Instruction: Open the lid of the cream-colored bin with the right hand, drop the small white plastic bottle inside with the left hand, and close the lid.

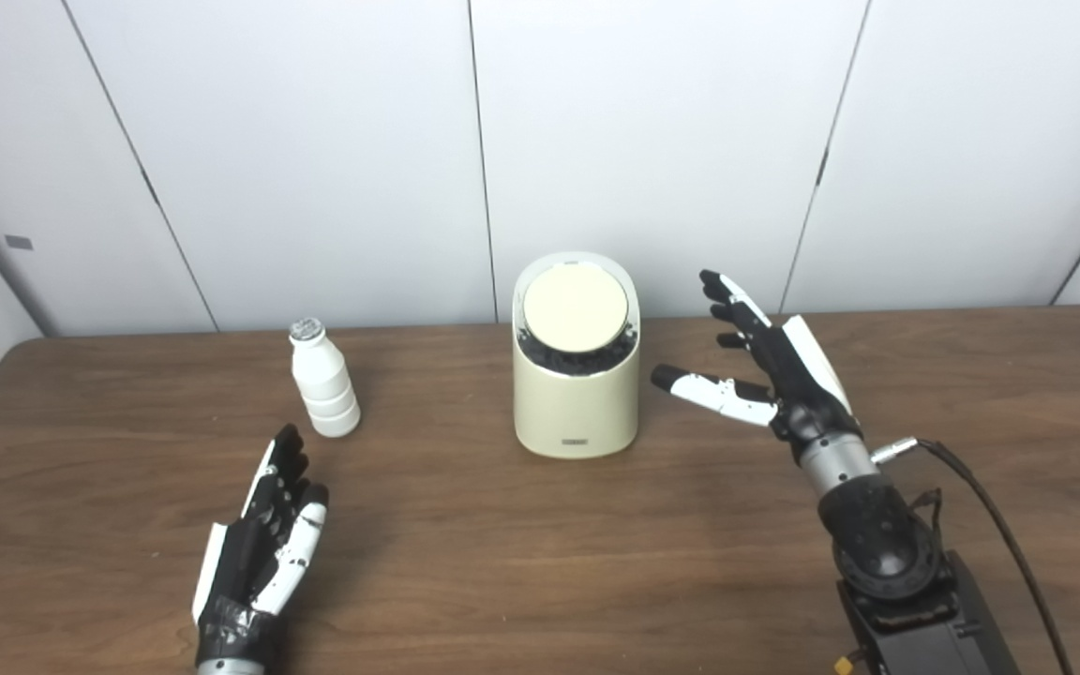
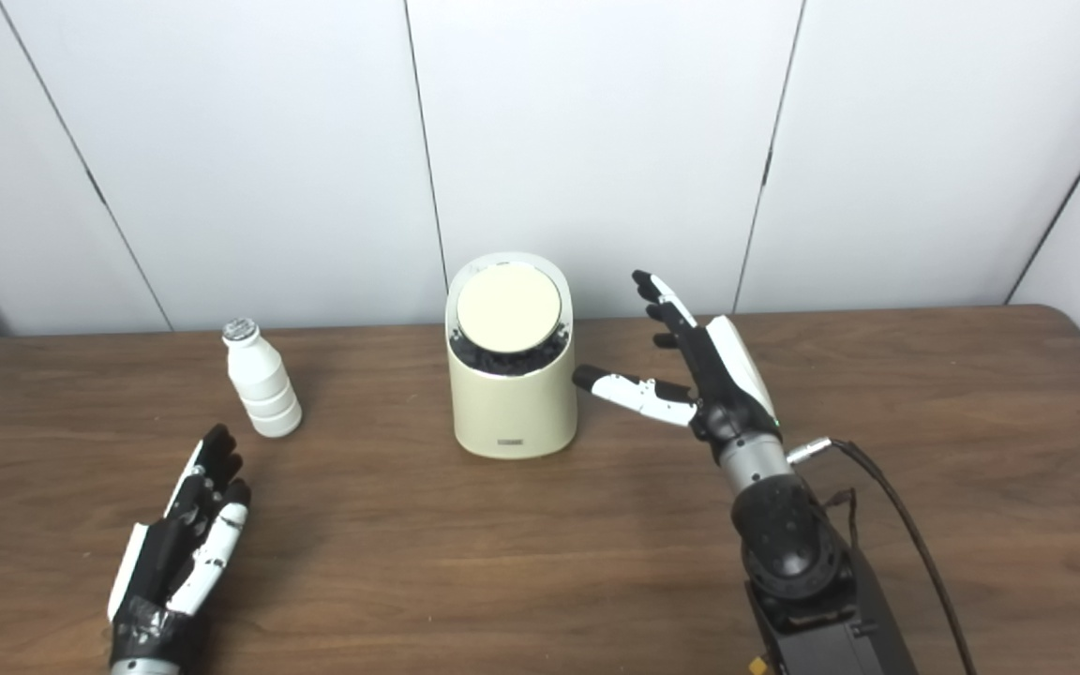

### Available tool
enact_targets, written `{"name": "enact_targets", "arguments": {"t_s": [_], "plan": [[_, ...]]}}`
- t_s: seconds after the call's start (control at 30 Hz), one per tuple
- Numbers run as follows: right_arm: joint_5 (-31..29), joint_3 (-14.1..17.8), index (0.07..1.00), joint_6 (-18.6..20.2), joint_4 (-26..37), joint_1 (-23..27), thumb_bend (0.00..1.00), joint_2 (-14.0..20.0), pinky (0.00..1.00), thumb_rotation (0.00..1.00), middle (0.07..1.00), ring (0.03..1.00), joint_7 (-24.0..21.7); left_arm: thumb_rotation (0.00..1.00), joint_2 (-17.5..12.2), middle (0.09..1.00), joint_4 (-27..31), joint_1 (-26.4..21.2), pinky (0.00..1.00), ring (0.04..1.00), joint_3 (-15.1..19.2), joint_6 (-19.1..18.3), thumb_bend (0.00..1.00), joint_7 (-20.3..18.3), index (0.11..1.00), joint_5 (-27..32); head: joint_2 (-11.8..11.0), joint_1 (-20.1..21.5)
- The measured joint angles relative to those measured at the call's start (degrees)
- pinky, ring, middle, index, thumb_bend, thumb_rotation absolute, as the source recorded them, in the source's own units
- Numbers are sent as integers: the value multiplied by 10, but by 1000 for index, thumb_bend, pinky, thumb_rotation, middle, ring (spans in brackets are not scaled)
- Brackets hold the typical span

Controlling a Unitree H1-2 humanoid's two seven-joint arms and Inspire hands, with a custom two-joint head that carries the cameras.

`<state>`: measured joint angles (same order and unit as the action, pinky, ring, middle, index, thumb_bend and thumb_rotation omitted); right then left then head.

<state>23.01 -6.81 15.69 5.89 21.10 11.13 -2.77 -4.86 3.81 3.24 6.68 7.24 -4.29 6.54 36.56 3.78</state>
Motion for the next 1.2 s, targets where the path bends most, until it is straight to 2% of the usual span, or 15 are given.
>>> {"name": "enact_targets", "arguments": {"t_s": [0.13,0.37,0.63,0.83,1.0,1.2], "plan": [[1,-5,960,0,-11,22,828,0,898,540,964,951,-6,445,0,1000,0,0,1000,1000,0,0,249,0,1000,0,0,0],[12,-17,950,-1,-50,70,848,0,886,475,957,948,-7,450,0,1000,0,0,1000,1000,-1,0,245,0,1000,0,3,1],[34,-31,936,-2,-104,116,850,-1,828,465,937,906,-5,457,1,1000,1,0,1000,1000,-2,0,259,0,1000,-4,2,0],[40,-35,926,-8,-151,149,881,0,788,497,918,888,4,457,2,1000,1,0,1000,1000,-2,0,259,0,1000,-4,3,-2],[49,-48,927,-24,-183,167,870,1,783,494,918,888,4,475,3,1000,1,-1,1000,1000,-2,0,258,0,1000,-4,0,-3],[52,-54,930,-25,-207,185,845,-1,806,461,921,898,4,488,4,1000,1,-1,1000,1000,-3,0,268,0,1000,-7,2,-4]]}}
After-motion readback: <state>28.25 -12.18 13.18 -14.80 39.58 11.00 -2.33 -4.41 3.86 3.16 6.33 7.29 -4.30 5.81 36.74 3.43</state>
